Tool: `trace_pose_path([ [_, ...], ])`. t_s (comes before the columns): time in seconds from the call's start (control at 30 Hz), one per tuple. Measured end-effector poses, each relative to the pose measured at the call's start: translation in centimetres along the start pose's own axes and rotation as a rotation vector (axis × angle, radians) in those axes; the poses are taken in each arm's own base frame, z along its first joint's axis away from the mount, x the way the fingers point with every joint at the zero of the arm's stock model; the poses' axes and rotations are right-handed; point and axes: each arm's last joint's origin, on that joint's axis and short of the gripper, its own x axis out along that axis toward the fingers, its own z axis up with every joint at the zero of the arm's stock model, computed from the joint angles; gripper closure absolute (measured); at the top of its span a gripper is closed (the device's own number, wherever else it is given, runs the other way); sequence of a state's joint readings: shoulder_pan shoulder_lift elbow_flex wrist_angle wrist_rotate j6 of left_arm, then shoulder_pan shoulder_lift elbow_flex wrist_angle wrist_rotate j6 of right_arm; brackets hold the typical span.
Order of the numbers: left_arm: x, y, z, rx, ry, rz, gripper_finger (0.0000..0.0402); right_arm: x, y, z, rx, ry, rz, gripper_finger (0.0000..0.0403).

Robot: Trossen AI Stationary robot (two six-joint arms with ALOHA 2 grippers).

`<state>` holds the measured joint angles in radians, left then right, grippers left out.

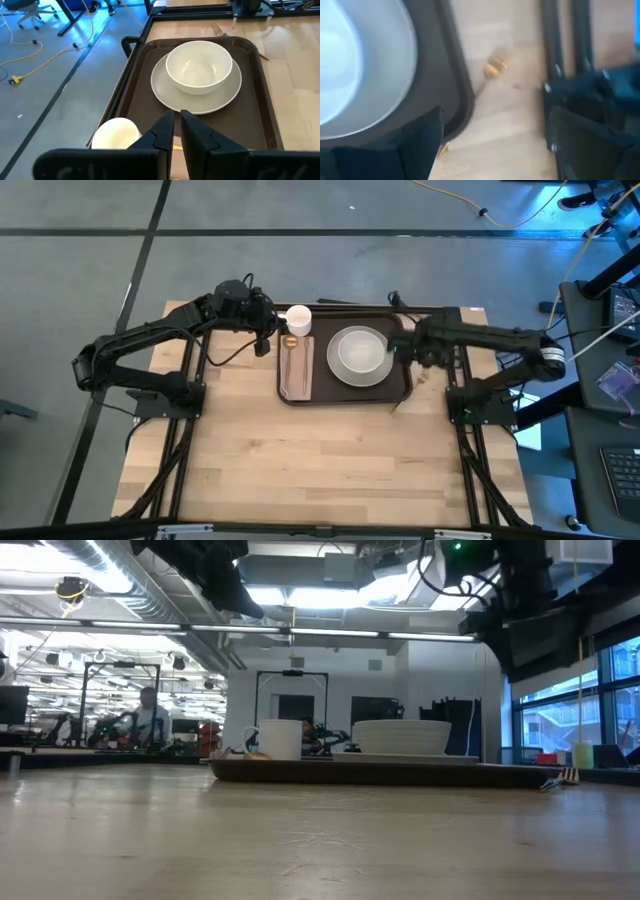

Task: Set up tray
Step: Put the gold fork on the light brown napkin to the right of the gold spoon

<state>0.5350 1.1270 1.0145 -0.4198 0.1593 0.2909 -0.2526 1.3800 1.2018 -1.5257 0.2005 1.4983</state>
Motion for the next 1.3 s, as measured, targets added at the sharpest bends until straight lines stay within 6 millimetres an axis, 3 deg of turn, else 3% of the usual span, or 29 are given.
trace_pose_path([
  [0.23, 0.1, 0.0, 0.0, -0.051, 0.003, 0.002, 0.0375, 0.3, -0.5, 5.3, -0.339, 0.018, 0.189, 0.0043],
  [0.4, 0.1, 0.0, 0.0, -0.167, 0.004, 0.007, 0.0371, 1.7, -1.6, 7.1, -0.554, 0.056, 0.176, 0.0054],
  [0.67, 0.2, 0.0, 0.3, -0.323, -0.026, 0.009, 0.037, 7.4, -4.8, 6.4, -0.65, 0.079, 0.217, 0.0088],
  [0.93, 0.7, 0.3, 0.9, -0.369, -0.092, 0.013, 0.037, 12.4, -5.4, 5.5, -0.659, 0.077, 0.21, 0.011],
  [1.3, 2.8, 0.3, 0.4, -0.401, -0.041, 0.004, 0.0368, 15.4, -5.2, 5.8, -0.583, 0.126, 0.207, 0.0145],
])
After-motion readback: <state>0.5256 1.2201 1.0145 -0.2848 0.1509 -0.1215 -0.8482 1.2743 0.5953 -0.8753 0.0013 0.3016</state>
